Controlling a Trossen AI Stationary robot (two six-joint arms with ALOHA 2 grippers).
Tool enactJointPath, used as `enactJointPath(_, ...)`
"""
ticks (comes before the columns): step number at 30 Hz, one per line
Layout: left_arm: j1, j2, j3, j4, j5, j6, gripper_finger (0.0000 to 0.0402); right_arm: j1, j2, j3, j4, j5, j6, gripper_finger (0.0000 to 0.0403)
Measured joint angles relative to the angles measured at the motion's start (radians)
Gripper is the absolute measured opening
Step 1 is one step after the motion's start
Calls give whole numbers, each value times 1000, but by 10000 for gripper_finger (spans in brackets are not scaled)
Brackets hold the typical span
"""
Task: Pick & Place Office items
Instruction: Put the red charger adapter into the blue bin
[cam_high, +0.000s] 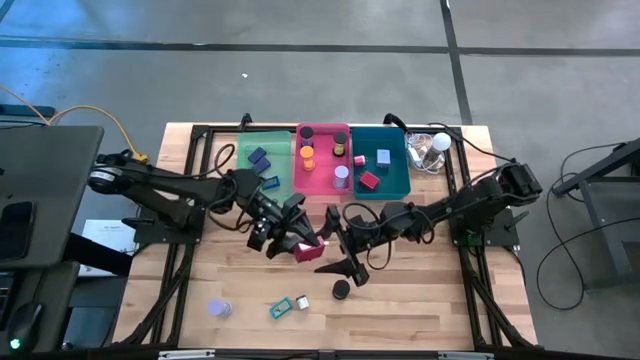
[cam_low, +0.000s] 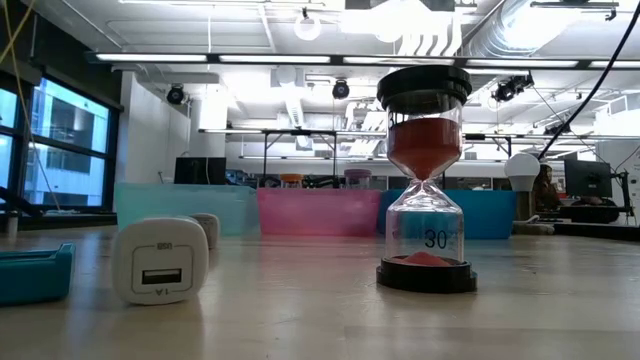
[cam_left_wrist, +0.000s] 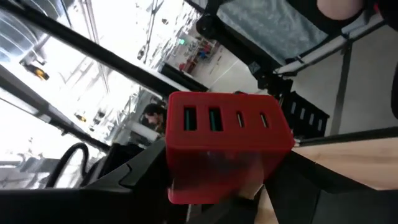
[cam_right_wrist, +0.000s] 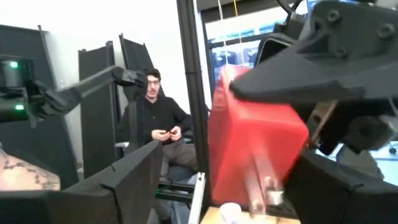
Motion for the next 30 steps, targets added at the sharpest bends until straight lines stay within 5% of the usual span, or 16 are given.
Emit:
enactJointPath(11,12,12,0,4,2,-16,216,-9,1,0,29,-40,-28,271)
enactJointPath(20,17,12,0,-7,6,-17,216,-32,1,0,5,-60,-2,114)
enactJointPath(30,17,13,0,-9,3,-15,218,-44,0,1,-29,-101,-46,113)
